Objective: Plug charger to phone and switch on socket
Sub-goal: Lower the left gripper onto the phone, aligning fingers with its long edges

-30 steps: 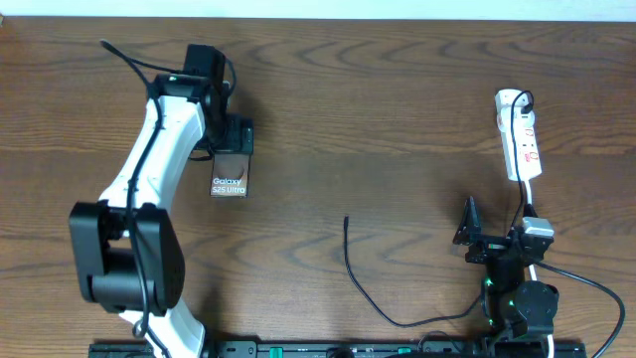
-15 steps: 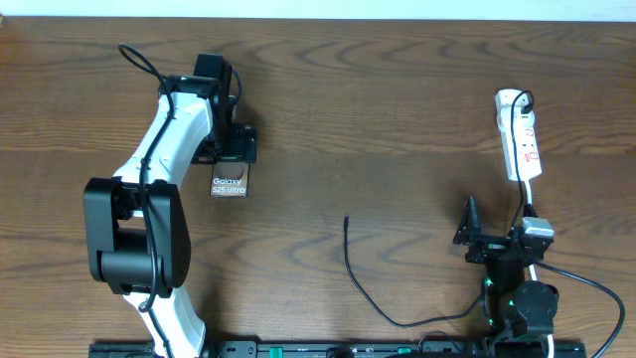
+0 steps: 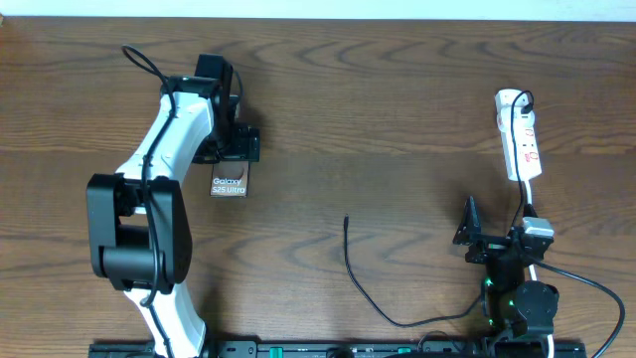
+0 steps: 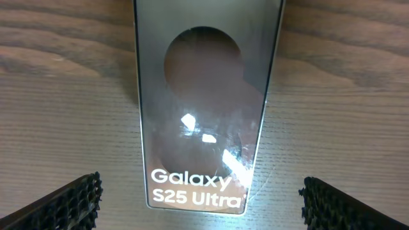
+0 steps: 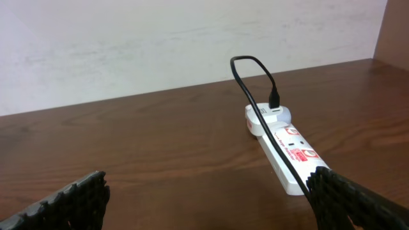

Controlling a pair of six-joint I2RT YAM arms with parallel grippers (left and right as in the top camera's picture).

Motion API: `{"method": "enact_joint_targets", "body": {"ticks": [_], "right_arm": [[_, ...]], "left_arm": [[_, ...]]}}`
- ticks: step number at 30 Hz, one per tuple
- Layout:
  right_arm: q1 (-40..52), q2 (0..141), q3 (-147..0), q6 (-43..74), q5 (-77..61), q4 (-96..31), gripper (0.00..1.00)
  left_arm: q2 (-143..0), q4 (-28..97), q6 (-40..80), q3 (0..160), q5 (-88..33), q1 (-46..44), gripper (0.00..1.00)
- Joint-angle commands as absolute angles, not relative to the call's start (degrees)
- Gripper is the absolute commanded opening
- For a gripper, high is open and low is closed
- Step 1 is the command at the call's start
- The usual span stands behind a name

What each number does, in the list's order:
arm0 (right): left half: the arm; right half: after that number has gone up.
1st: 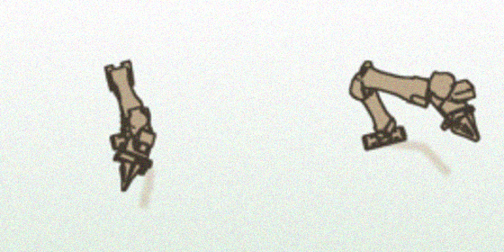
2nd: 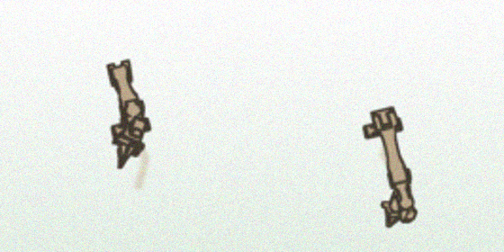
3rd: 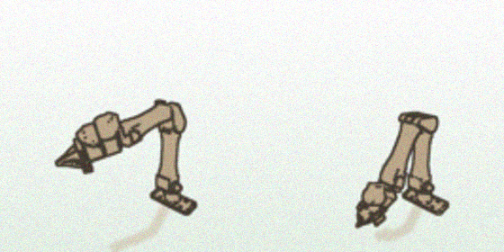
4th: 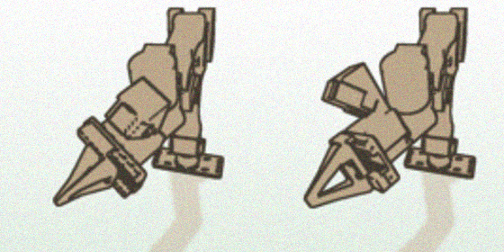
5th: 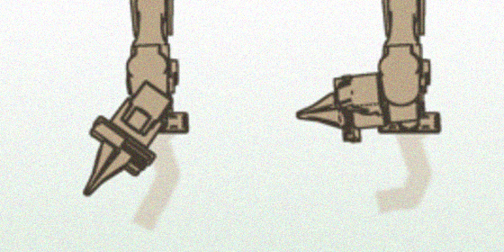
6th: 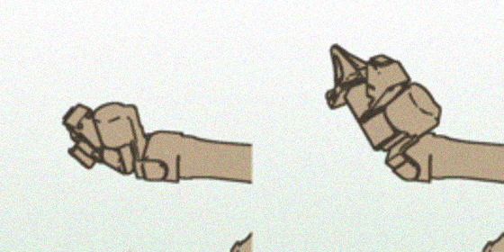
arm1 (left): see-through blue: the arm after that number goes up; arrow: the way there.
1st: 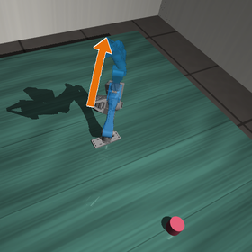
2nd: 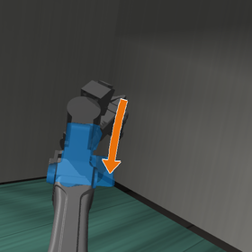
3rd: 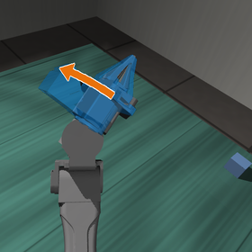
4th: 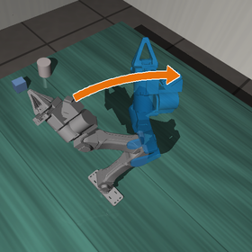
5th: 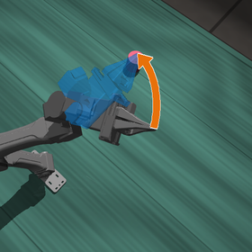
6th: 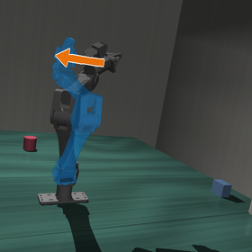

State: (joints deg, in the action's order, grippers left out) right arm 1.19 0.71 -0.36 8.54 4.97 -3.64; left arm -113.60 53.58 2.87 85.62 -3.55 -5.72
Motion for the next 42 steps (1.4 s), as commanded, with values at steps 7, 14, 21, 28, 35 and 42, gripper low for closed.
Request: {"method": "enact_joint_targets", "body": {"ticks": [7, 14, 21, 28, 35, 42], "right_arm": [[1.6, 0.4, -0.3, 8.1, 5.6, -3.8, 0.99], [1.6, 0.4, -0.3, 8.1, 5.7, -3.8, 0.99], [1.6, 0.4, -0.3, 8.1, 5.7, -3.8, 0.99], [1.6, 0.4, -0.3, 8.1, 5.6, -3.8, 0.99], [1.6, 0.4, -0.3, 8.1, 5.7, -3.8, 0.99], [1.6, 0.4, -0.3, 8.1, 5.7, -3.8, 0.99]], "left_arm": [[-116.9, 53.2, 2.1, 87.1, -3.4, -5.4, 0.98], [-117.0, 51.8, 2.1, 87.1, -3.4, -5.4, 0.98], [-117.5, 50.2, 2.1, 86.3, -1.1, -5.4, 0.98], [-118.1, 50.2, 1.7, 86.3, -0.9, -5.4, 0.98], [-118.8, 49.6, 1.7, 86.3, -0.9, -5.4, 0.98], [-119.7, 49.6, 1.7, 86.3, -0.8, -5.4, 0.98]]}}
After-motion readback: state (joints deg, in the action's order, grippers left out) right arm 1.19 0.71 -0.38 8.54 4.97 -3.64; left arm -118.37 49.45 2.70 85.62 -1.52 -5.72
